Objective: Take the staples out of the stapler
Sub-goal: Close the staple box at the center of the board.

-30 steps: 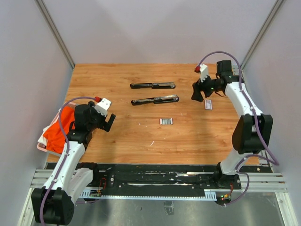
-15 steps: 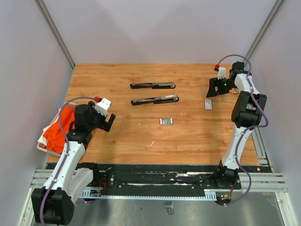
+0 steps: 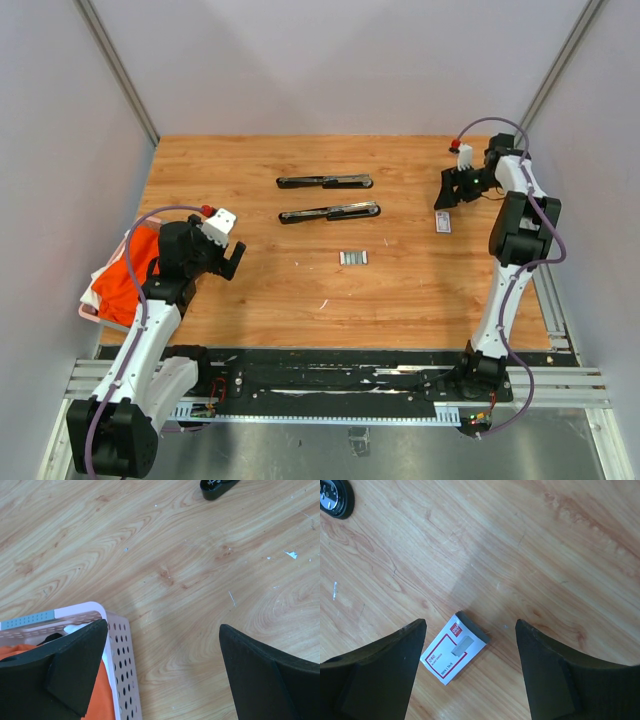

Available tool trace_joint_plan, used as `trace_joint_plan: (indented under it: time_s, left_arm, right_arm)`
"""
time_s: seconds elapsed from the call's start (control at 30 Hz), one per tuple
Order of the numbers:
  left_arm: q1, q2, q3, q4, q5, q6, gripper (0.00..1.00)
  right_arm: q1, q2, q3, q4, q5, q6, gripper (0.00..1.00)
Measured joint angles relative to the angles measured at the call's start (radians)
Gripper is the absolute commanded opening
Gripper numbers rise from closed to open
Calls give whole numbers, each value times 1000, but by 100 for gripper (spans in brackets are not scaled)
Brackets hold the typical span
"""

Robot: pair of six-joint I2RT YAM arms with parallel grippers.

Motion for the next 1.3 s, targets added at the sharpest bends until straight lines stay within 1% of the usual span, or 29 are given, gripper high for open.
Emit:
trace_joint_plan:
  time_s: [0.23, 0.33, 0.57, 0.87, 1.1, 1.3]
  left_arm:
    - [0, 0, 0, 0, 0, 0, 98]
    - [0, 0, 0, 0, 0, 0, 98]
    - [0, 0, 0, 0, 0, 0, 98]
    - [0, 0, 0, 0, 6, 0, 98]
    - [0, 21, 1, -6, 84, 26, 98]
    - [0, 156, 45, -53, 179, 51, 98]
  right_arm:
    - [13, 2, -9, -19, 23, -13, 75]
    - [18, -6, -44, -3, 49, 16, 76]
    - [31, -94, -181, 50, 113, 70, 77]
    - [108, -158, -285, 57, 114, 66, 78]
    - [204, -169, -302, 37, 105, -15, 77]
    - [282, -201, -348, 1, 98, -91, 78]
